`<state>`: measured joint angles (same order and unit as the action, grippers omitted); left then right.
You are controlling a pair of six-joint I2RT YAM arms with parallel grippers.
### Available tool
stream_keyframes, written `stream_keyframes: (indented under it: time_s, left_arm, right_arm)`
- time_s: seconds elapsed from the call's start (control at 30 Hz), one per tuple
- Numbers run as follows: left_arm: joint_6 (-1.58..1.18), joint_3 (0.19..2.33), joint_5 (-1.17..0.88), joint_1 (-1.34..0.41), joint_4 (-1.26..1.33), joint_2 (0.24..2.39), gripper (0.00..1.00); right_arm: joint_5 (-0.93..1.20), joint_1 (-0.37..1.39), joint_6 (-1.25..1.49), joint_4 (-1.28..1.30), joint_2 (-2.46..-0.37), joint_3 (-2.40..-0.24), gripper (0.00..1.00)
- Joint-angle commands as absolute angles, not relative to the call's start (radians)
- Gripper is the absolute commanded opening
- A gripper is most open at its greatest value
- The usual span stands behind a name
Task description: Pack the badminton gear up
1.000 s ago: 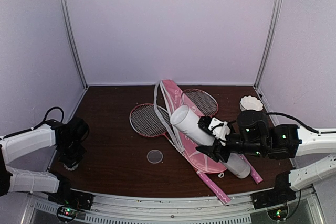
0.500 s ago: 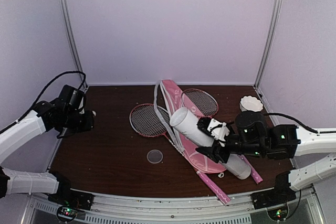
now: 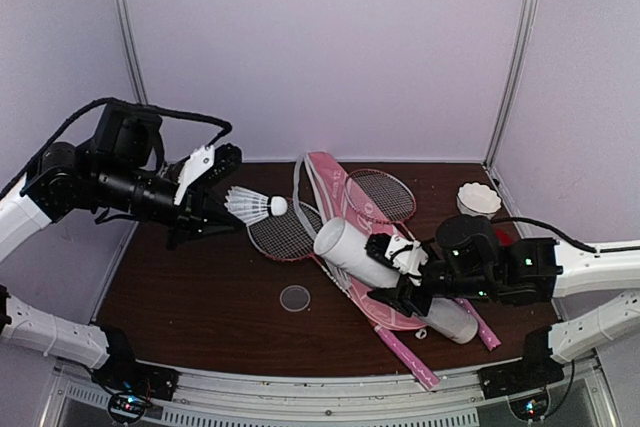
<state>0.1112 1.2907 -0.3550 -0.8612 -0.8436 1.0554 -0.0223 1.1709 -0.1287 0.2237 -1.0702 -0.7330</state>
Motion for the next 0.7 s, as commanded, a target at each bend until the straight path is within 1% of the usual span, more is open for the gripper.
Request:
stream_keyframes:
  time_s: [0.0,0.27,0.4,0.67]
  left_arm:
    - [0.306,1.422,-0.369,-0.978,-1.007,1.145,0.00]
    - [0.358,1.597,-0.204,-1.122,-1.149,1.345,0.00]
    - [0.356,1.646,-0.185,-1.131,-1.160,1.388,0.00]
    - [0.345,1.698,-0.079,-1.138,-1.185,1.438,0.00]
  right_arm:
    - [0.035,1.167,-0.131,0.224,-1.098,-0.765,0.37]
    - [0.077,1.178,-0.138,0.218,-1.112,-0.785,0.37]
    - [0.087,1.188,-0.140,0.216,-1.112,-0.782,0.37]
    - [0.096,1.202,-0.151,0.228,-1.127,-0.789,0.36]
